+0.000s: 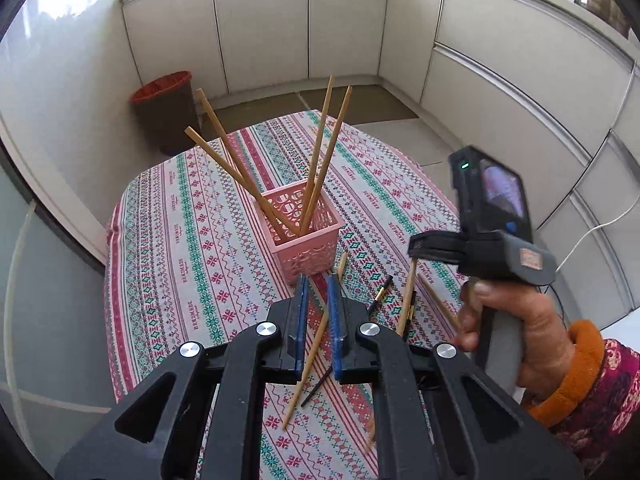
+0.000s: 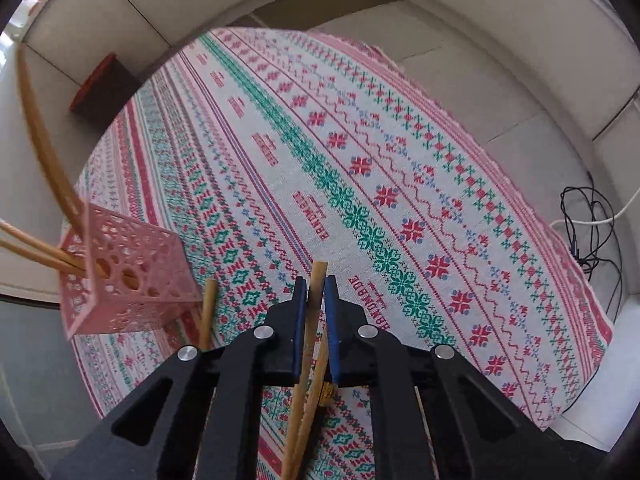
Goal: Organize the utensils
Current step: 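Lift both chopsticks upright toward the pink holder with both grippers, then lower the left chopstick into the pink holder and open while the right releases its own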
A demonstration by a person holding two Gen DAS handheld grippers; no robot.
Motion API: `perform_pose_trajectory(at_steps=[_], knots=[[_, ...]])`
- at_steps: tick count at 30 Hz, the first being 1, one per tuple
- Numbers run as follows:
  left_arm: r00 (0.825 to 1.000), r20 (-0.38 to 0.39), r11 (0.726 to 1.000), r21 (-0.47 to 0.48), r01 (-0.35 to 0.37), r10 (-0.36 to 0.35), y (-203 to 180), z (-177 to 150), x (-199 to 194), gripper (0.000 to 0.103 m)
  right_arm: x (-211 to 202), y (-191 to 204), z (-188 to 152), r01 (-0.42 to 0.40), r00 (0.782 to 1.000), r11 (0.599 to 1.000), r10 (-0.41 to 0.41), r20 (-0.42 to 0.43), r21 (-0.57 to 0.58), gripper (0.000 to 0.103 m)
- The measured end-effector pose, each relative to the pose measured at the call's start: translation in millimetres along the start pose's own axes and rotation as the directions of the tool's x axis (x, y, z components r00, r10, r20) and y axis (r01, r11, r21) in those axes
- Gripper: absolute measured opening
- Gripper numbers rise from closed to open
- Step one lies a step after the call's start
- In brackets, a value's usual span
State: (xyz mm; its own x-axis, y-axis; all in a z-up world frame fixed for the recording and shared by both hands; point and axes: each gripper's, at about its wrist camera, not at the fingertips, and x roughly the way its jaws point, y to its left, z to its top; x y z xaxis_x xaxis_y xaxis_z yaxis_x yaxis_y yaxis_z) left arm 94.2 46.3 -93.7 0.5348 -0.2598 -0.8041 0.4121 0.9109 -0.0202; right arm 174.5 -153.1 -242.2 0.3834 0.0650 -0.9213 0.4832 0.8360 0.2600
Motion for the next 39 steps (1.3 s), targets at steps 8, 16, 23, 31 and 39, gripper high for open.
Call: perform_pose_trajectory(at_steps=[8, 16, 23, 31, 39], knots=[[0.996, 0.053, 0.997, -0.041, 0.07, -0.068, 8, 1, -26, 0.009, -86, -5, -13, -0.126, 0.978, 0.987, 0.14, 0.156, -0.097, 0.009], [0.991, 0.093, 0.993, -0.053, 0.105, -0.099, 7, 4, -39, 0.009, -124, -8, -15, -0.15, 0.967, 0.978, 0.177, 0.186, -0.148, 0.009], [0.969, 0.139, 0.973, -0.079, 0.217, -0.204, 12, 11, -60, 0.009, -179, 0, -37, -0.118, 0.949, 0.959, 0.186, 0.255, -0.259, 0.009], [0.977, -0.011, 0.972, -0.099, 0.213, -0.215, 13, 5, -17, 0.009, -224, -5, -41, -0.154, 0.917, 0.948, 0.242, 0.317, -0.28, 0.008], [0.94, -0.341, 1.0, 0.015, -0.004, 0.009, -11, -20, 126, 0.027, -222, -15, -29, -0.179, 0.915, 0.952, 0.254, 0.312, -0.249, 0.009]])
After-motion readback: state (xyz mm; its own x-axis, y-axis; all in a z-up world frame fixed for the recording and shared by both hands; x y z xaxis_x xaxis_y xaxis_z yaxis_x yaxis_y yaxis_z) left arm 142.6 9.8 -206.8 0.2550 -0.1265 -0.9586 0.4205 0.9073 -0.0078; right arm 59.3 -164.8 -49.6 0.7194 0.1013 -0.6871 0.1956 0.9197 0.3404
